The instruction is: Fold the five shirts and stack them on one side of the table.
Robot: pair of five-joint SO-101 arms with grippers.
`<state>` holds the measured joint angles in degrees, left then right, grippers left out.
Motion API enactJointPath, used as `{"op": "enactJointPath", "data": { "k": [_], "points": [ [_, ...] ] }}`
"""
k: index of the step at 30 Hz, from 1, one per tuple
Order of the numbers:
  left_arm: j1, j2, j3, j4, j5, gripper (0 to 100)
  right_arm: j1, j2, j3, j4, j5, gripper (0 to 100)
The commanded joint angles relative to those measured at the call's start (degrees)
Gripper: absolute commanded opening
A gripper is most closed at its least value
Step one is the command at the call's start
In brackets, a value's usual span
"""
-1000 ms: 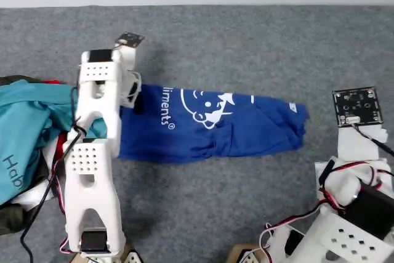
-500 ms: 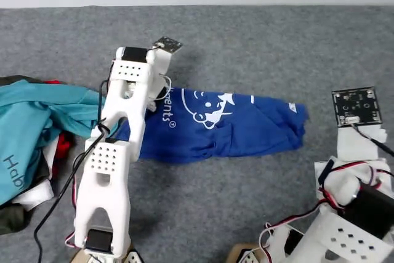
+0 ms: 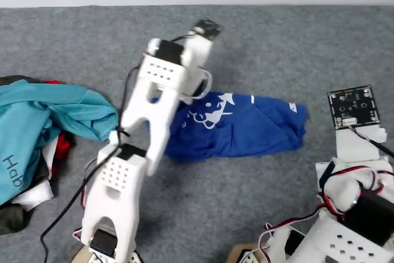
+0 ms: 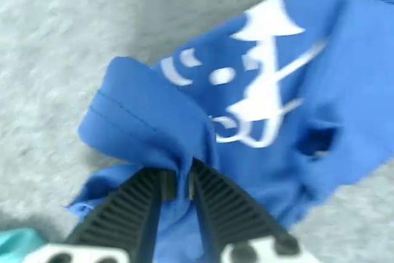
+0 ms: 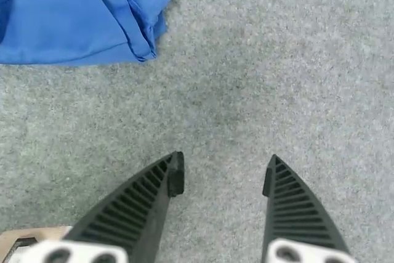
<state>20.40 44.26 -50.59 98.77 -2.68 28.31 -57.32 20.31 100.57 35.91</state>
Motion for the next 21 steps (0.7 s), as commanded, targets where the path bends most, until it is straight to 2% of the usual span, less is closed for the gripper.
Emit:
{"op": "enactJointPath", "data": {
  "k": [1, 9, 15, 21],
  "points": [
    [5.71, -4.40, -2.24, 0.79, 0.62, 0, -0.66, -0.22, -2.99, 1.98, 0.62, 21.9],
    [14.51, -4.22, -3.65, -6.95, 6.15, 0, -0.66, -0.22, -2.99, 1.98, 0.62, 21.9],
    [17.93, -4.04, -6.99, -11.52, 9.32, 0, -0.57, -0.22, -2.90, 1.98, 0.53, 21.9],
    [20.31, -3.96, -4.26, -19.08, 10.81, 1, -0.57, -0.22, -2.81, 1.98, 0.35, 21.9]
  ]
}}
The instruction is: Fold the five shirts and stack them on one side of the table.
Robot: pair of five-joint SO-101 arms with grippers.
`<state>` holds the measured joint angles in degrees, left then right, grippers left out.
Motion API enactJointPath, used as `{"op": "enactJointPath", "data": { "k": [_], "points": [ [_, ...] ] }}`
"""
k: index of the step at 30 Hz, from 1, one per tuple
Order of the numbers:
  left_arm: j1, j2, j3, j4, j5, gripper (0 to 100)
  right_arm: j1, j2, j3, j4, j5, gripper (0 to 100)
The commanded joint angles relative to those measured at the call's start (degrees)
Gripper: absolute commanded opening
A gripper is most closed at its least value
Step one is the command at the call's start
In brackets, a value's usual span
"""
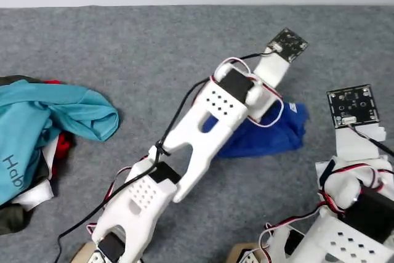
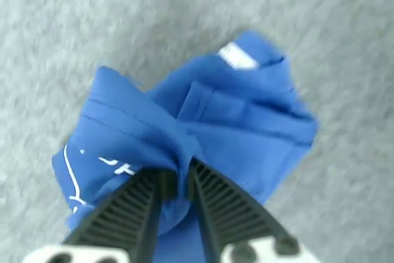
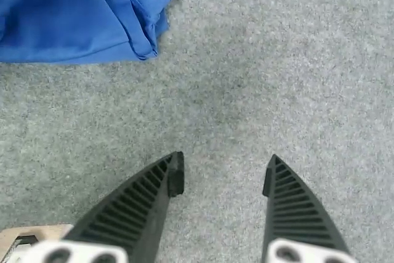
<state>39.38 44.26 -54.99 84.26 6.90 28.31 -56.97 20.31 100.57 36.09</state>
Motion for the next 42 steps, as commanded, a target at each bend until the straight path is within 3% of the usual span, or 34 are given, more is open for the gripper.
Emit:
{"op": "enactJointPath", "data": {
  "k": [1, 8, 14, 23, 29, 34, 35, 42],
  "points": [
    [1.49, -3.78, 1.19, -6.59, 1.49, 1, -0.57, -0.57, -2.81, 1.98, 0.09, 21.9],
    [2.73, 2.64, 2.77, -14.33, 1.14, 2, -0.57, -0.57, -2.73, 1.98, 0.09, 21.9],
    [4.66, 2.81, 2.77, -14.07, 1.14, 16, -0.57, -0.57, -2.73, 1.98, 0.09, 21.9],
    [4.04, 2.81, -2.77, -7.21, 1.05, 23, -0.57, -0.66, -2.99, 1.98, 0.09, 21.9],
    [-2.99, 2.81, -15.25, 2.99, 1.05, 21, -0.75, -0.66, -2.99, 1.98, -2.37, 21.9],
    [-8.00, 2.81, -26.86, 15.21, -5.54, 0, -1.45, -0.04, -0.53, 1.45, -9.05, 21.9],
    [-8.79, 2.81, -28.26, 16.88, -7.03, 1, -2.59, -0.04, 0.35, 1.45, -9.85, 21.7],
    [-20.66, -5.63, -28.26, 16.53, -7.65, 0, -17.27, 0.04, 6.77, -2.68, -10.46, 0.7]
  ]
}}
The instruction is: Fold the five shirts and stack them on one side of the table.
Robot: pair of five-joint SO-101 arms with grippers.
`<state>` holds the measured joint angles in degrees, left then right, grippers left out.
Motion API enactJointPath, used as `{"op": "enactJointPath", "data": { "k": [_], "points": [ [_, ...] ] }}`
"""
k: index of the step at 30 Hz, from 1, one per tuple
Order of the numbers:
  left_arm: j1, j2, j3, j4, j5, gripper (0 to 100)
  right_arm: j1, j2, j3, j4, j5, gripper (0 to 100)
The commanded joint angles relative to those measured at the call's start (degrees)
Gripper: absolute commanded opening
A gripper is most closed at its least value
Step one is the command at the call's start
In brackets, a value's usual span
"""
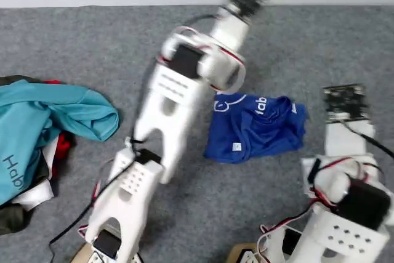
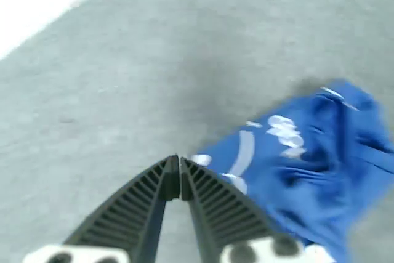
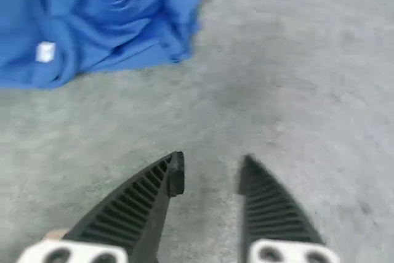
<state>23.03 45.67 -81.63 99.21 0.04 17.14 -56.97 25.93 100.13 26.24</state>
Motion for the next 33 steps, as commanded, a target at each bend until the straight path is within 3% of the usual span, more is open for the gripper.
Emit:
{"op": "enactJointPath", "data": {
  "k": [1, 12, 20, 28, 33],
  "points": [
    [-5.98, -8.79, -0.40, 1.58, -0.79, 0, -8.13, 0.04, 2.46, -3.65, -0.62, 1.6],
    [-20.66, -41.05, 40.84, 1.32, -6.68, 0, -23.96, 16.04, 8.44, -25.63, -0.70, 4.6],
    [-35.43, -56.35, 57.10, 1.23, -12.66, 0, -33.98, 31.43, 5.89, -41.89, -0.62, 4.6],
    [-45.98, -61.19, 62.02, 1.23, -17.05, 0, -34.68, 49.71, 1.93, -52.44, -0.18, 4.6],
    [-49.49, -61.19, 62.02, 1.23, -16.97, 0, -28.62, 57.19, 0.88, -50.68, 3.78, 3.4]
  ]
}}
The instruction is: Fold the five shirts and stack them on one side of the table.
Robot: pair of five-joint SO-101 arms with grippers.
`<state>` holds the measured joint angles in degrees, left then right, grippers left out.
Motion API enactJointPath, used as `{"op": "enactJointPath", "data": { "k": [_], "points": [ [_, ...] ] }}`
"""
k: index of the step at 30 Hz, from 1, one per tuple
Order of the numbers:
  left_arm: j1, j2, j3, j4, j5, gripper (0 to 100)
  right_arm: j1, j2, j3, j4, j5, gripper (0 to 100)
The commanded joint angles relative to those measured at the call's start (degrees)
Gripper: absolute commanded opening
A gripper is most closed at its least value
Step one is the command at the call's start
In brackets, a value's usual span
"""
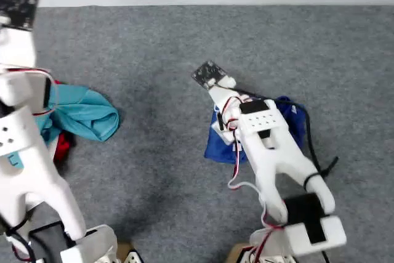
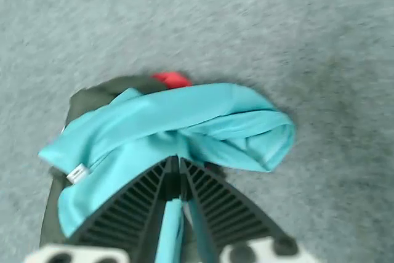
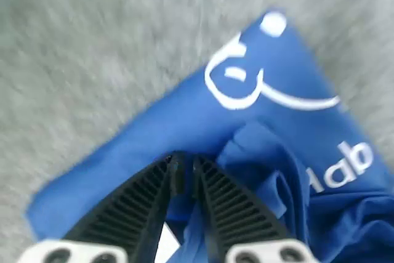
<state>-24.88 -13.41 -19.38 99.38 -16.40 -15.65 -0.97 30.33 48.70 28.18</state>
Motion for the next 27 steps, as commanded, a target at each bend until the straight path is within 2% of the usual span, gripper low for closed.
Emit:
{"op": "enactJointPath", "data": {
  "k": [1, 4, 8, 12, 17, 20, 23, 27],
  "points": [
    [-1.76, -2.20, -0.22, 1.05, -0.53, 0, 6.11, 1.19, -3.52, 1.80, 1.93, 2.3],
    [-1.67, -2.29, -0.22, 1.05, -0.62, 0, 12.35, 1.10, -4.13, 6.20, 3.08, 1.4],
    [-1.58, -2.11, -0.22, 1.05, -0.53, 0, 20.53, 0.75, -5.36, 13.49, 8.88, 1.4],
    [-1.67, -1.93, -0.22, 0.97, -0.53, 0, 26.15, -3.82, -8.97, 21.67, 9.58, 1.5],
    [-1.49, -1.85, -0.13, -0.35, -0.62, 0, 26.42, -12.97, -11.60, 30.11, 9.58, 1.5],
    [-1.49, -1.85, -0.13, -0.62, -0.62, 0, 26.24, -17.10, -11.52, 31.25, 9.23, 1.5],
    [-1.49, -1.85, 1.36, -1.05, -0.62, 0, 21.76, -18.59, -11.25, 27.38, 9.14, 1.5],
    [-1.67, -1.85, 4.44, -2.99, -0.62, 0, 15.34, -15.60, -7.56, 16.40, 9.14, 1.5]
  ]
}}
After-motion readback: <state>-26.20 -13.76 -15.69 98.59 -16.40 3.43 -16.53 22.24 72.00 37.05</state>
